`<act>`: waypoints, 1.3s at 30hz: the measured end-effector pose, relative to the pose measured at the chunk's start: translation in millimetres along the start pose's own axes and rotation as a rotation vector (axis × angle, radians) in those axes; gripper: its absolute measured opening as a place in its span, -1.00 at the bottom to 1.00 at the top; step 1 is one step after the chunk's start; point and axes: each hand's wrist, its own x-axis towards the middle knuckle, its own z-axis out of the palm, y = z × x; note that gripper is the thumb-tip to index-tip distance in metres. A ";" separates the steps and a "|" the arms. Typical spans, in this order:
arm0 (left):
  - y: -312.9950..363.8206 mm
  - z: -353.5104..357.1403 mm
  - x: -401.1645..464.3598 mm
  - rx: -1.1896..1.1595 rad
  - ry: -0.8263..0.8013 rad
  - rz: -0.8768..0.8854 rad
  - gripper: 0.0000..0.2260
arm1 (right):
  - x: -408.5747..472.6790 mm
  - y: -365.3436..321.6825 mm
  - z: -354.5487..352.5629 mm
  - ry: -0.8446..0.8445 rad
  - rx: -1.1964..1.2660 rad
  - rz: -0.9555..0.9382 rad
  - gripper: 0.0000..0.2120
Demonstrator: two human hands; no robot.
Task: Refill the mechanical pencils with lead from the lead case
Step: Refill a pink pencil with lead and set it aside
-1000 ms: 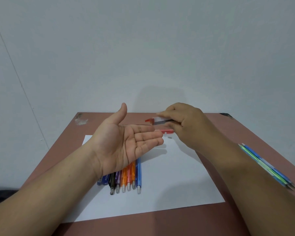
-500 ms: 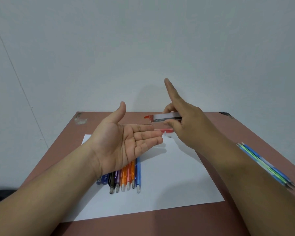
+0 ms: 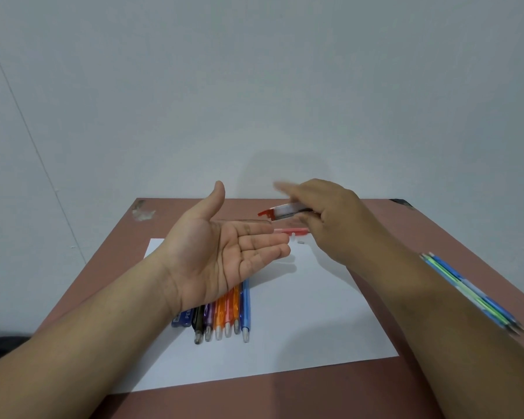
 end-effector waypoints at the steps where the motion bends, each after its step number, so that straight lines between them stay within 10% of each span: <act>1: -0.2 0.2 -0.5 -0.001 -0.007 -0.003 -0.13 | -1.1 -2.5 -1.6 0.007 0.033 0.022 -0.30; 28: -0.3 1.0 -1.4 -0.022 -0.010 -0.022 -0.11 | -1.4 -3.1 -1.4 0.046 0.159 0.084 -0.14; 32: -0.5 0.5 -0.8 -0.017 0.001 -0.014 -0.12 | -0.2 -1.5 2.4 -0.002 0.039 0.034 -0.41; 36: -0.3 0.2 -1.3 -0.018 -0.012 -0.021 -0.11 | -1.8 -1.9 -1.4 0.033 0.177 0.120 -0.16; 39: -0.6 1.2 -1.0 -0.021 0.000 -0.014 -0.12 | 1.8 -1.9 0.0 -0.034 -0.007 0.044 -0.47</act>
